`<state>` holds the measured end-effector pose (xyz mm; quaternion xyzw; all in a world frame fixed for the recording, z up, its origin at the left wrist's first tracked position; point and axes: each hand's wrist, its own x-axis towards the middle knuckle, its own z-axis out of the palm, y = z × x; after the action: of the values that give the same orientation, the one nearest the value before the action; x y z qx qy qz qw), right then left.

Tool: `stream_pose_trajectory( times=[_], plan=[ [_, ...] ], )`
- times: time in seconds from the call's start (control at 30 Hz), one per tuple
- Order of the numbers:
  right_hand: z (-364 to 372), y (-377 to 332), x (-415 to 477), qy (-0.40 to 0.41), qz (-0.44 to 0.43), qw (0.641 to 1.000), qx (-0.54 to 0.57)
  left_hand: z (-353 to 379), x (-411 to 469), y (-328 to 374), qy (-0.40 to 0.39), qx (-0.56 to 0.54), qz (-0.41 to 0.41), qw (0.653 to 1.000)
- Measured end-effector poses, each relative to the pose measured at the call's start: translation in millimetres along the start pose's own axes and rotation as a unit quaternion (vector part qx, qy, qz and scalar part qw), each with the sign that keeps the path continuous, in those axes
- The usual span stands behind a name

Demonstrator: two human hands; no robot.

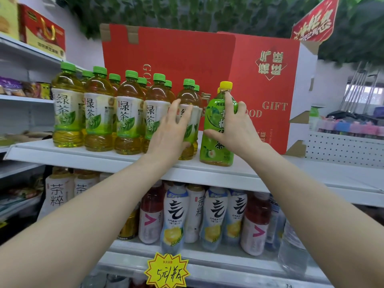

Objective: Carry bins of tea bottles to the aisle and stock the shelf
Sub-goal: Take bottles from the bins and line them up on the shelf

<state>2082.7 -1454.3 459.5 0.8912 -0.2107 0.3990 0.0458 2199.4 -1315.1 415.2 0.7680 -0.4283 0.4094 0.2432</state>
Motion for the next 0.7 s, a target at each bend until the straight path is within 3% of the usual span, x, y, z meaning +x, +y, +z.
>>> stream_pose_trajectory(
  times=[0.37,0.7],
  plan=[
    [-3,16,-12,0.007,-0.036,0.996,-0.08,-13,-7,4,-0.04,0.009,0.001,0.999],
    [-47,12,-106,-0.037,-0.078,0.966,-0.243,-56,-60,23,-0.07,-0.031,0.084,0.994]
  ],
)
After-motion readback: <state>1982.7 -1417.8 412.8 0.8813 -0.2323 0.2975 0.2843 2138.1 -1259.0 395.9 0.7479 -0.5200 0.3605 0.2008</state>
